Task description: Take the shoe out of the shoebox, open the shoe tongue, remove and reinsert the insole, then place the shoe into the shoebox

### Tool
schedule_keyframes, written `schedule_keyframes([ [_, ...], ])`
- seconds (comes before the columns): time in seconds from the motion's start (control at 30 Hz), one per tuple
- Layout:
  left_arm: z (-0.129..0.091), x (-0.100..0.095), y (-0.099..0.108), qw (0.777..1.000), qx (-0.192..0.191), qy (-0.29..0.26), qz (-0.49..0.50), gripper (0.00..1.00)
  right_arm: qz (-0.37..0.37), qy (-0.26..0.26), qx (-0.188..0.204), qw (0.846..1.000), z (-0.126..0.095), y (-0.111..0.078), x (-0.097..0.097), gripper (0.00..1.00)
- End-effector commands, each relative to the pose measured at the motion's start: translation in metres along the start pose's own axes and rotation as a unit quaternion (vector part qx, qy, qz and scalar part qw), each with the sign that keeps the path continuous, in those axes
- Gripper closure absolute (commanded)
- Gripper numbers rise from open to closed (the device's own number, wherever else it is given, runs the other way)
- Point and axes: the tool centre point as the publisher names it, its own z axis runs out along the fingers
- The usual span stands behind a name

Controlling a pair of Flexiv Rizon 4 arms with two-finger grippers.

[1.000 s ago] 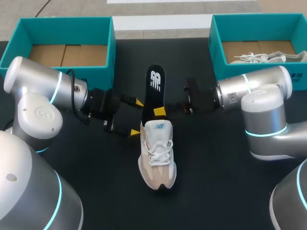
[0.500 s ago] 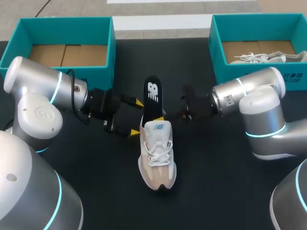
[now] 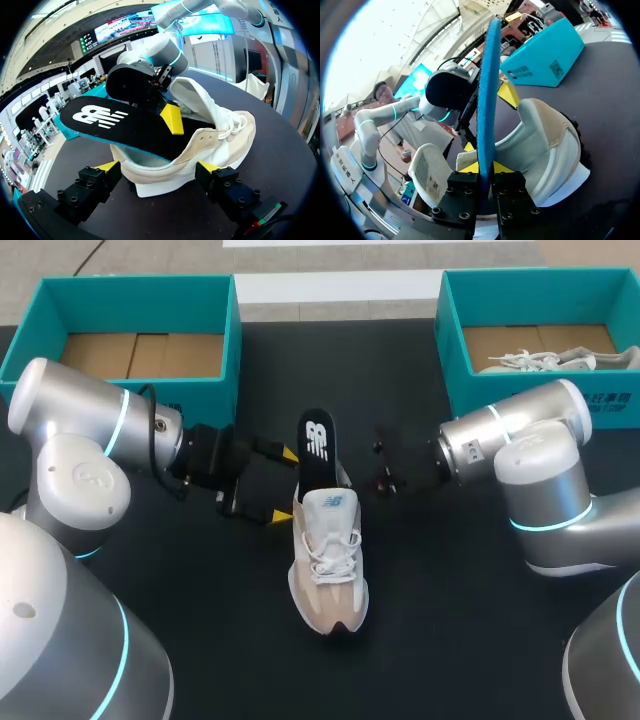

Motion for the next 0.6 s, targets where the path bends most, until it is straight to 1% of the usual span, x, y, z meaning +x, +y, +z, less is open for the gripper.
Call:
schedule_keyframes([
  [0.03,0.000,0.001,-0.001,1.000,-0.002,0.000,0.000,0.00,-0.011,-0.007,0.005,1.000,-0.004,0.011,0.003,0.85],
  [0.2,0.000,0.001,-0.001,1.000,-0.002,0.000,0.000,0.00,-0.027,-0.007,0.005,1.000,-0.008,0.022,-0.002,0.85],
  [0.3,0.000,0.001,-0.001,1.000,-0.002,0.000,0.000,0.00,-0.029,0.000,0.008,1.000,-0.007,0.024,-0.006,0.88],
  [0.33,0.000,0.001,-0.001,1.000,-0.002,0.000,0.000,0.00,-0.027,0.008,0.013,1.000,-0.006,0.024,-0.008,0.96],
  [0.37,0.000,0.001,-0.001,1.000,-0.002,0.000,0.000,0.00,-0.026,0.012,0.014,1.000,-0.004,0.022,-0.009,1.00],
  [0.5,0.000,0.001,-0.001,1.000,-0.002,0.000,0.000,0.00,-0.015,0.019,0.017,1.000,-0.002,0.014,-0.009,1.00],
  [0.6,0.000,0.001,-0.001,1.000,-0.002,0.000,0.000,0.00,0.005,0.025,0.029,0.999,0.000,0.004,-0.007,1.00],
])
